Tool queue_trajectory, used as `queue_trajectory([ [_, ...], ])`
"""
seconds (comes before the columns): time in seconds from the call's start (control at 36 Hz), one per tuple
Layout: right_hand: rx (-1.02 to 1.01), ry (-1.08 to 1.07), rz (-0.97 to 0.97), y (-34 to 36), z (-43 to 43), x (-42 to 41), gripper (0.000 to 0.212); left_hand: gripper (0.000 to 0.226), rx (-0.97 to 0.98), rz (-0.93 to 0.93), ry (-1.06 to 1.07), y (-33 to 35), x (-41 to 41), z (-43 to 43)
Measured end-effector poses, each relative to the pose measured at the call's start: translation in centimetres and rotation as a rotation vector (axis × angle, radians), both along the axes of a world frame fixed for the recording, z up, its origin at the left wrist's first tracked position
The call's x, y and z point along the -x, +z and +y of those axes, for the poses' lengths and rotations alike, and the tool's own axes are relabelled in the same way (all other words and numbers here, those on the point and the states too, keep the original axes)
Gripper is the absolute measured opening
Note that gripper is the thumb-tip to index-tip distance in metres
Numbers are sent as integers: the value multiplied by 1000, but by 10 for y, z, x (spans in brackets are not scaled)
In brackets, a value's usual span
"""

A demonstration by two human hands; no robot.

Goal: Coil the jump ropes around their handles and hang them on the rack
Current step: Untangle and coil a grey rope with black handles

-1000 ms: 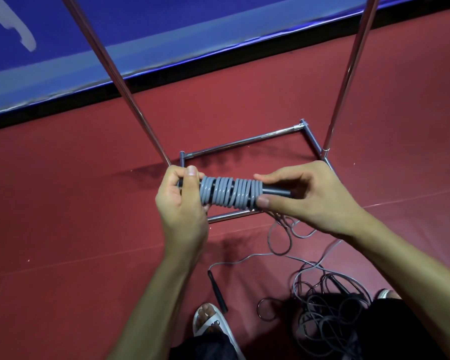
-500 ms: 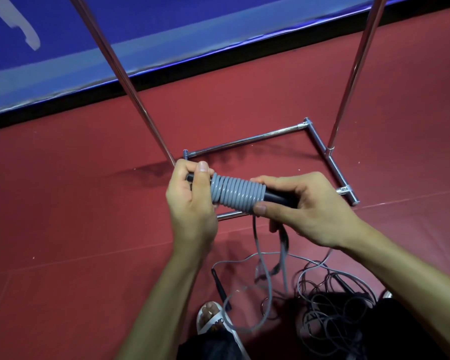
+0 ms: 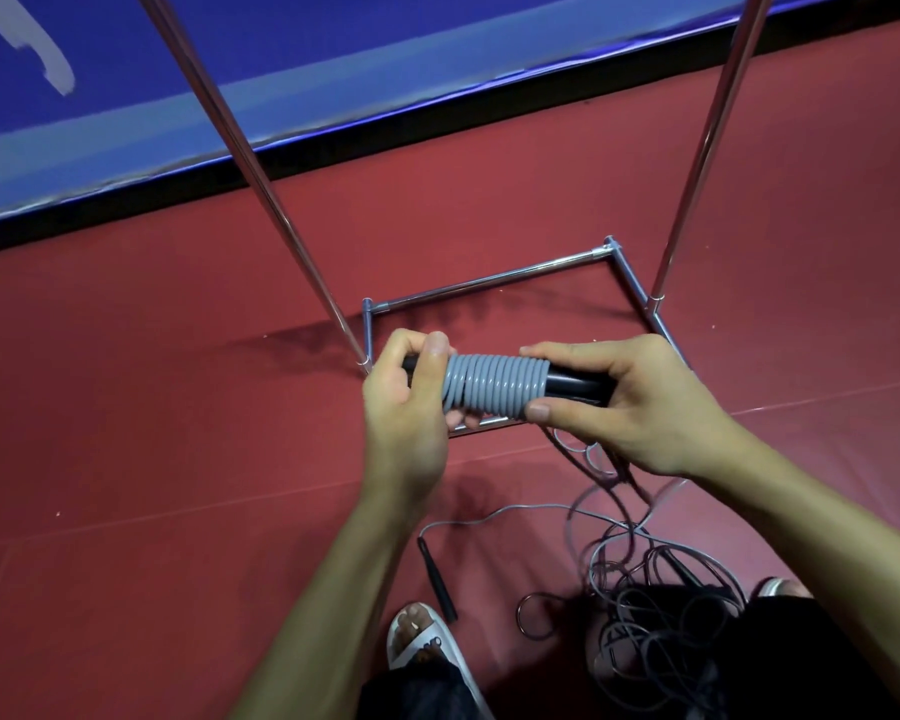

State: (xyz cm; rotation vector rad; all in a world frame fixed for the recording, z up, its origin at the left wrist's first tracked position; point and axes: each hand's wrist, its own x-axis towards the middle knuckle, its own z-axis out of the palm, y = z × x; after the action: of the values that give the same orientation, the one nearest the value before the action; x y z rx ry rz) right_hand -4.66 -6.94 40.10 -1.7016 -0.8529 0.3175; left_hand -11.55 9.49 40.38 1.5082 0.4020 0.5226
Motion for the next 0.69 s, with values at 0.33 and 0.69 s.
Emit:
queue_trajectory([
  [0.33, -198, 117, 615, -9, 8, 6, 29, 22, 10, -155, 88, 5, 4, -1],
  [0.69, -417, 230, 692, -19, 9, 11, 68, 17, 183, -175, 136, 3, 1, 5],
])
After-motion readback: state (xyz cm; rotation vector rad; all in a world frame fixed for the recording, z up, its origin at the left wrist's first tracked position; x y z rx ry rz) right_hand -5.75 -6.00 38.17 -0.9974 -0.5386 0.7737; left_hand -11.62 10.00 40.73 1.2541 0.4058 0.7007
